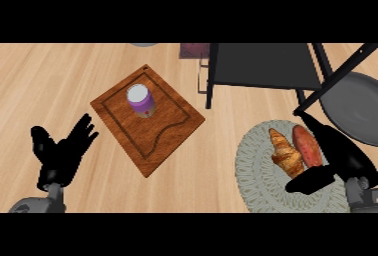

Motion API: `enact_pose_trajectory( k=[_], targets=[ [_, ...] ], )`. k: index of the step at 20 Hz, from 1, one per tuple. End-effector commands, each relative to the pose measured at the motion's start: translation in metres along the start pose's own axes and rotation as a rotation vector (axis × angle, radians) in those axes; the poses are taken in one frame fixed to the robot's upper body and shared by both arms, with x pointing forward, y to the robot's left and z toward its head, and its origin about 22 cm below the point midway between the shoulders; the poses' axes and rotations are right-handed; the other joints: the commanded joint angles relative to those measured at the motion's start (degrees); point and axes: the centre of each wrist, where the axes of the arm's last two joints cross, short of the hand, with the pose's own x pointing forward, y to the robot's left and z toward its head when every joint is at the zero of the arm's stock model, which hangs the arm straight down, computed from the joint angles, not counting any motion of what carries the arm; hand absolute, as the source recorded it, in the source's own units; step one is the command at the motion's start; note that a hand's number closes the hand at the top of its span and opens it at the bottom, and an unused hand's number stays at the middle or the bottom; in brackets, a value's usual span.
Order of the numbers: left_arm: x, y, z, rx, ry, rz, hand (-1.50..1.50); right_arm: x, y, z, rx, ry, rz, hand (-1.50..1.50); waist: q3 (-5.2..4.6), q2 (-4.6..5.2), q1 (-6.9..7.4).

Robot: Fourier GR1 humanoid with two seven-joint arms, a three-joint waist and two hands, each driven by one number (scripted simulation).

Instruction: Pick the croissant from the placemat and place it in the tiered shelf

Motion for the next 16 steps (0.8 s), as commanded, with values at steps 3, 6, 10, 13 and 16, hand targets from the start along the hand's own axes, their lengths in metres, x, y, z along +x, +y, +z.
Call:
enact_pose_trajectory(
  k=[3,6,10,13,16],
  targets=[
    [-0.014,0.003,0.007,0.007,0.092,-0.006,0.00,-0.004,0.018,-0.012,-0.016,0.035,0.049,-1.50,-0.40,0.37,0.11],
    [-0.025,-0.013,0.011,-0.009,0.082,0.007,0.00,-0.010,0.010,-0.025,-0.055,0.045,0.056,-1.50,-0.40,0.40,0.19],
    [-0.031,-0.007,0.006,0.003,0.068,-0.007,0.00,-0.010,0.030,-0.037,-0.061,0.056,0.086,-1.50,-0.40,0.44,0.19],
    [-0.023,-0.002,0.012,-0.008,0.078,0.002,0.00,-0.016,0.036,-0.046,-0.077,0.040,0.068,-1.50,-0.38,0.39,0.37],
    [-0.014,-0.006,0.007,-0.011,0.071,0.000,0.00,-0.024,0.028,-0.049,-0.050,0.014,0.041,-1.50,-0.39,0.40,0.15]
  ],
)
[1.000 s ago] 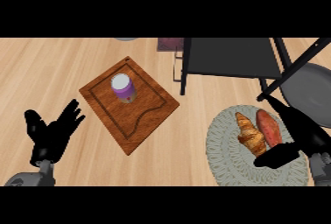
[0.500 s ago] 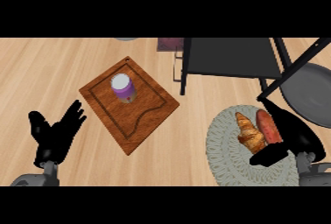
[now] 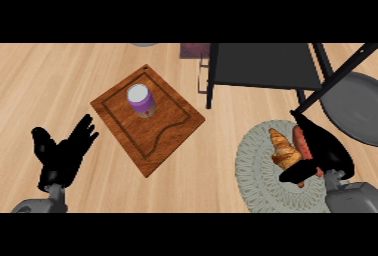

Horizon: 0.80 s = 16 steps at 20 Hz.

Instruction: Pick the croissant from the placemat and place it in the tiered shelf

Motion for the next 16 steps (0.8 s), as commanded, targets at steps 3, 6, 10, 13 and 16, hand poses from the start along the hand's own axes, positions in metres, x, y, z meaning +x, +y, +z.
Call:
enact_pose_trajectory(
  k=[3,6,10,13,16],
  targets=[
    [-0.018,0.006,0.006,0.017,0.078,0.008,0.00,-0.012,0.006,-0.017,-0.015,-0.020,-0.024,-1.50,-0.43,0.37,0.05],
    [-0.008,0.012,0.008,-0.011,0.075,0.004,0.00,0.002,0.032,-0.019,-0.012,-0.042,-0.021,-1.50,-0.43,0.35,0.14],
    [-0.001,-0.002,-0.002,-0.015,0.068,0.006,0.00,0.002,0.021,-0.032,0.202,-0.103,0.155,1.50,-0.44,0.51,0.76],
    [-0.012,-0.013,0.004,-0.005,0.086,-0.001,0.00,0.007,0.048,-0.027,0.172,-0.172,0.144,1.50,-0.42,0.37,0.24],
    [0.000,0.002,0.011,-0.003,0.087,0.001,0.00,-0.006,0.042,-0.028,0.165,-0.185,0.078,1.50,-0.42,0.32,0.15]
  ],
)
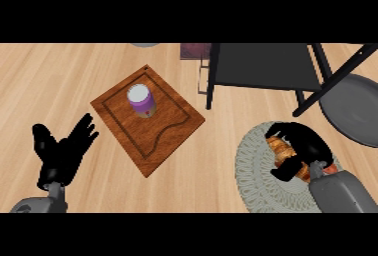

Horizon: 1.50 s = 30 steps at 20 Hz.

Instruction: Pick the croissant from the placemat and place it in the tiered shelf

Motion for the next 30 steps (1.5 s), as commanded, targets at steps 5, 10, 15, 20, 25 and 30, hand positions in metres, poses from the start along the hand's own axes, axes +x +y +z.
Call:
enact_pose_trajectory(
  k=[5,10,15,20,25,30],
  targets=[
    [-0.031,0.005,0.000,-0.002,0.065,0.011,0.00,0.042,0.026,0.030,0.000,-0.132,-0.065,1.50,0.11,0.64,-0.57],
    [-0.016,-0.009,-0.004,-0.011,0.046,-0.010,0.00,0.168,0.054,0.030,0.035,-0.162,-0.076,1.50,0.11,0.85,1.23],
    [-0.013,0.009,-0.008,-0.005,0.059,-0.018,0.00,0.205,0.023,0.053,-0.110,-0.246,-0.183,1.50,0.11,0.71,0.25],
    [-0.016,0.001,-0.006,0.005,0.080,0.025,0.00,0.227,-0.019,0.104,-0.356,-0.331,-0.188,1.50,0.09,0.26,-1.12],
    [-0.029,-0.004,-0.003,0.024,0.067,-0.008,0.00,0.246,-0.067,0.152,-0.535,-0.293,-0.252,1.50,0.04,0.27,-1.12],
    [-0.018,-0.006,0.012,0.022,0.055,-0.001,0.00,0.251,-0.115,0.168,-0.608,-0.241,-0.254,1.50,0.11,0.27,-0.23]
  ],
)
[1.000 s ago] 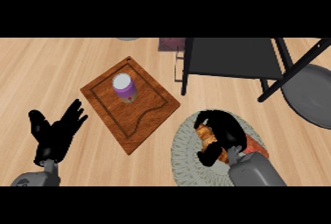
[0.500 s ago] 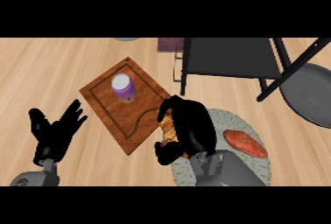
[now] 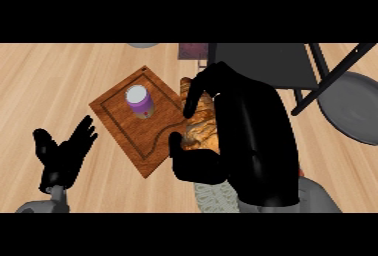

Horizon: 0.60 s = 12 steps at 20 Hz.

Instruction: Pick the croissant from the placemat and place it in the tiered shelf

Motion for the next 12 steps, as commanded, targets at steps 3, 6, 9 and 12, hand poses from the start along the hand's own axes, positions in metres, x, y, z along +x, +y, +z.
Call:
enact_pose_trajectory(
  k=[3,6,9,12],
  targets=[
    [-0.009,0.002,-0.007,0.005,0.084,0.018,0.00,0.032,-0.070,-0.024,-0.097,0.107,0.024,1.50,-0.45,0.47,-0.23],
    [-0.006,0.015,-0.006,0.007,0.069,0.010,0.00,0.028,-0.080,-0.038,-0.108,0.139,0.017,1.50,-0.41,0.58,0.04],
    [-0.005,0.003,-0.003,-0.009,0.076,-0.016,0.00,0.023,-0.098,-0.055,-0.149,0.179,-0.005,1.50,-0.37,0.57,0.02],
    [-0.011,-0.004,0.002,-0.015,0.073,-0.007,0.00,0.036,-0.122,-0.076,-0.187,0.185,-0.028,1.50,-0.39,0.61,0.67]
  ],
)
